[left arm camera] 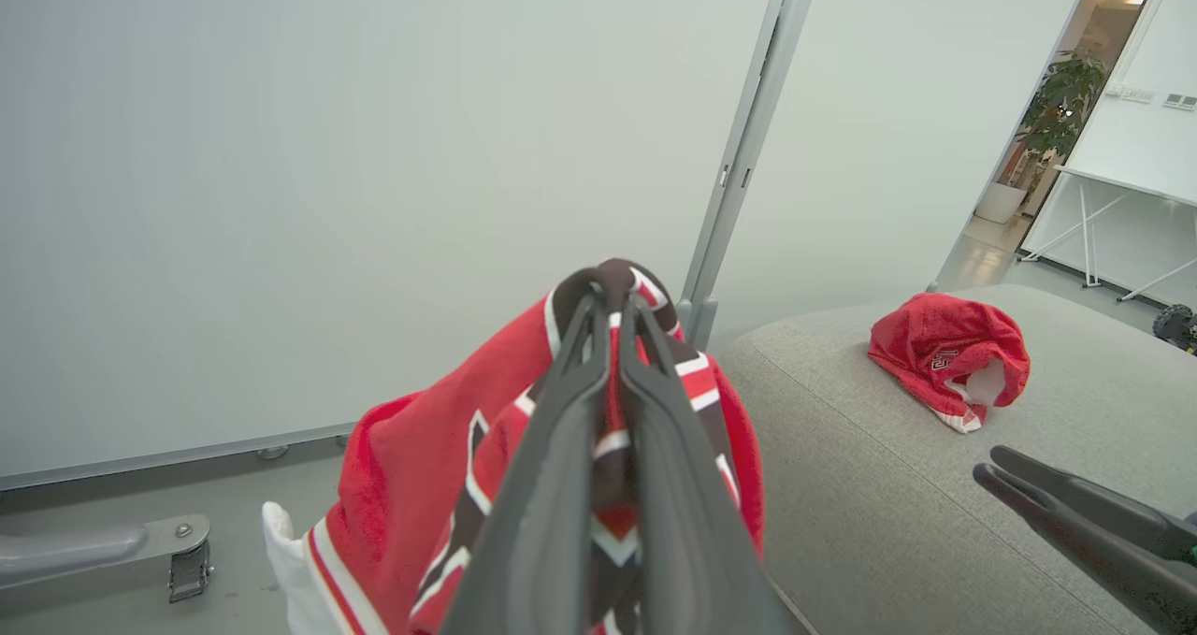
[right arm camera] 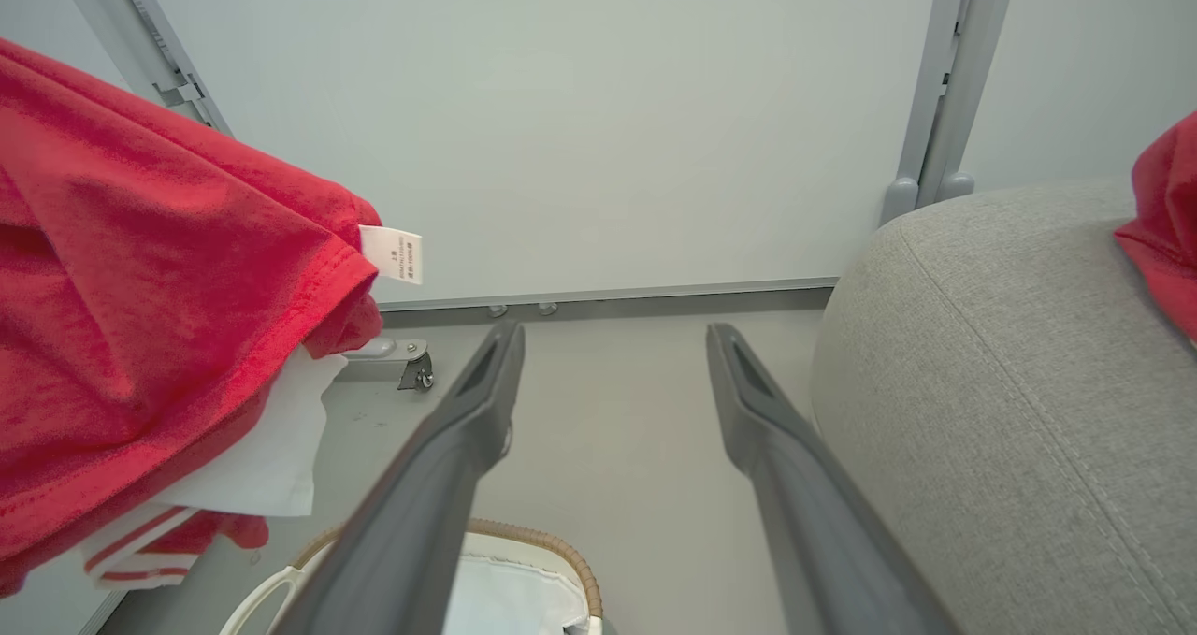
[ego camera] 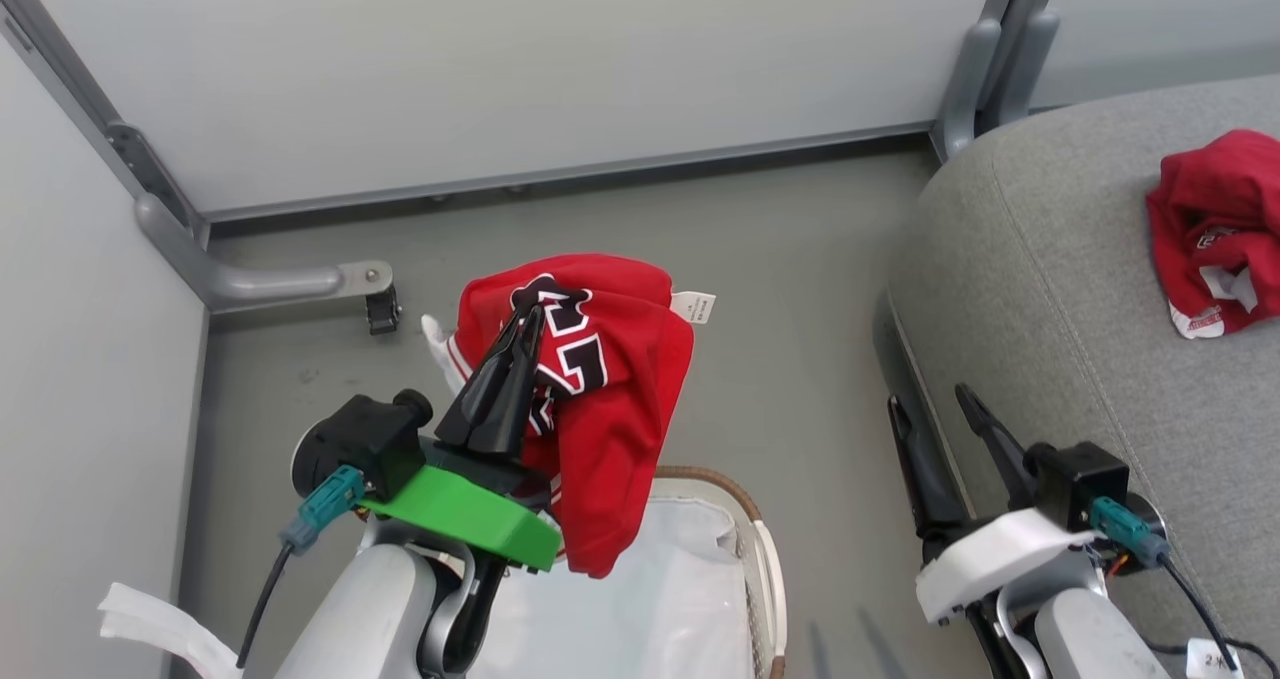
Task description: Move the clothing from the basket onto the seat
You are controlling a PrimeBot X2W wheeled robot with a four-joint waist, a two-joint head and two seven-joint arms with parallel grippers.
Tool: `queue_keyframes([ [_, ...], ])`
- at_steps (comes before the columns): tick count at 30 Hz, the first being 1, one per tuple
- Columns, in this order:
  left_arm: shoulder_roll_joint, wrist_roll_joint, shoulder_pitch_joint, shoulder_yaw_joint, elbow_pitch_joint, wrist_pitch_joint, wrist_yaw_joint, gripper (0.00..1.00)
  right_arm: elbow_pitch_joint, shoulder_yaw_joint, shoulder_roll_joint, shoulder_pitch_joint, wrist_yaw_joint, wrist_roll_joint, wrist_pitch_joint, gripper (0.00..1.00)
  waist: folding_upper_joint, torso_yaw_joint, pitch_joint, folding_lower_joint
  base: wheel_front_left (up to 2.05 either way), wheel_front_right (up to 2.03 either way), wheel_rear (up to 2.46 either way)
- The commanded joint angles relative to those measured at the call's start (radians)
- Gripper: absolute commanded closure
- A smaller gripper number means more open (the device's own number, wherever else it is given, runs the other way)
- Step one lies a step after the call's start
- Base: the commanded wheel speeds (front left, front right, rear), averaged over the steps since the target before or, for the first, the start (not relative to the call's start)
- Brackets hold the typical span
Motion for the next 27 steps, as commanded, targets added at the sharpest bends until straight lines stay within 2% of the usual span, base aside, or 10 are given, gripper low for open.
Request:
queue_keyframes([
  [1,-0.006,-0.002,0.014,0.006,-0.015,-0.001,0.001,1.00,0.004,-0.004,-0.004,0.023,-0.001,0.005,-0.005,0.00,0.0000,0.014,-0.035,0.0001,0.00,0.00,0.00],
  [9,-0.018,0.018,0.030,0.011,-0.062,-0.001,0.001,1.00,-0.001,0.055,-0.004,0.042,-0.001,0.017,-0.005,0.00,0.0000,0.028,-0.062,0.0001,0.00,0.00,0.00],
  [16,-0.030,-0.001,0.048,0.000,-0.062,-0.001,0.001,1.00,-0.060,0.274,-0.005,-0.038,-0.001,0.044,-0.005,0.00,0.0000,0.044,-0.062,0.0001,0.00,0.00,0.00],
  [18,-0.033,-0.003,0.055,-0.013,-0.059,-0.001,0.001,1.00,-0.059,0.372,-0.004,-0.094,-0.001,0.044,-0.005,0.00,0.0000,0.054,-0.058,0.0001,0.00,0.00,0.00],
  [23,-0.039,-0.007,0.049,-0.038,-0.055,-0.001,0.001,1.00,-0.013,0.474,-0.004,-0.177,-0.001,0.059,-0.005,0.00,0.0000,0.076,-0.054,0.0001,0.00,0.00,0.00],
  [27,-0.037,-0.018,0.039,-0.089,-0.052,-0.001,0.001,1.00,0.045,0.498,-0.004,-0.224,-0.001,0.062,-0.005,0.00,0.0000,0.099,-0.055,0.0001,0.00,0.00,0.00],
])
